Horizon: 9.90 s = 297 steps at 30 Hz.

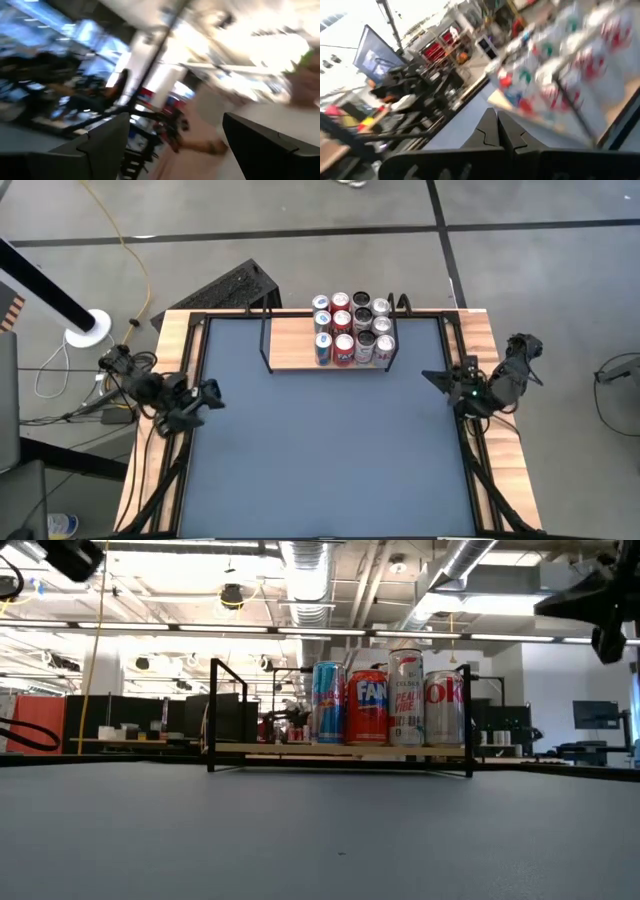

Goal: Place canned beverage on shelf
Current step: Return to Home Position

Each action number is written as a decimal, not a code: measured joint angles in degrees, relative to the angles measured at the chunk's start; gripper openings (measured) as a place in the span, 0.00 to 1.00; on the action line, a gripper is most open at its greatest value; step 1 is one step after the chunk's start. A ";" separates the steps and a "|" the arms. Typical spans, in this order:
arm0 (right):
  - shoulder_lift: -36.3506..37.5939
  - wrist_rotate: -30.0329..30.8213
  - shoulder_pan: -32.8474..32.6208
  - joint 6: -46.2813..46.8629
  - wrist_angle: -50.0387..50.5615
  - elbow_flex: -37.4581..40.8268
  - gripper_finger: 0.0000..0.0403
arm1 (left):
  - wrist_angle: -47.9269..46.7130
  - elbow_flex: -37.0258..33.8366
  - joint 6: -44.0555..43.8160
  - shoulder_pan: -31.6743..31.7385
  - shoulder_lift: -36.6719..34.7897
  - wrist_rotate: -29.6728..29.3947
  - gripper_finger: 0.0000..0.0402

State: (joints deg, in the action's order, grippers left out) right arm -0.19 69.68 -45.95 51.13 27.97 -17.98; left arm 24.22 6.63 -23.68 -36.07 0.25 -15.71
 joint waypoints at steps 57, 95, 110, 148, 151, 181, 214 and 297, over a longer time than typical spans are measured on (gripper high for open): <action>-0.17 -38.34 16.07 -24.81 -33.30 17.57 0.00 | 2.55 -6.11 23.92 0.00 0.00 8.88 0.77; -0.11 -50.37 32.64 -36.11 -32.00 17.68 0.11 | -7.80 -6.27 27.35 0.34 1.00 -1.12 0.77; -0.13 -50.31 33.85 -37.51 -31.63 17.68 0.11 | -1.16 -6.27 20.42 14.96 7.83 4.17 0.77; -0.17 -54.66 36.61 -44.11 -30.96 17.68 0.11 | -15.47 -6.27 14.11 17.10 7.88 10.33 0.77; -0.17 -54.66 36.61 -44.10 -30.98 17.68 0.11 | -15.30 -6.27 15.00 17.11 7.83 11.60 0.77; -0.17 -54.66 36.61 -44.09 -31.00 17.68 0.11 | -21.27 -6.27 3.94 17.13 8.26 7.81 0.77; -0.17 -54.64 36.61 -44.09 -31.00 17.70 0.11 | -21.26 -6.27 3.93 17.13 8.26 7.79 0.77; -0.20 -54.64 36.61 -44.06 -31.02 17.70 0.11 | -21.26 -6.26 3.93 17.12 8.28 7.80 0.77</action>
State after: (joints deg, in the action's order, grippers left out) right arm -0.38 15.05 -9.34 7.07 -3.05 -0.27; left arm 2.96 0.38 -19.75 -18.95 8.53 -7.91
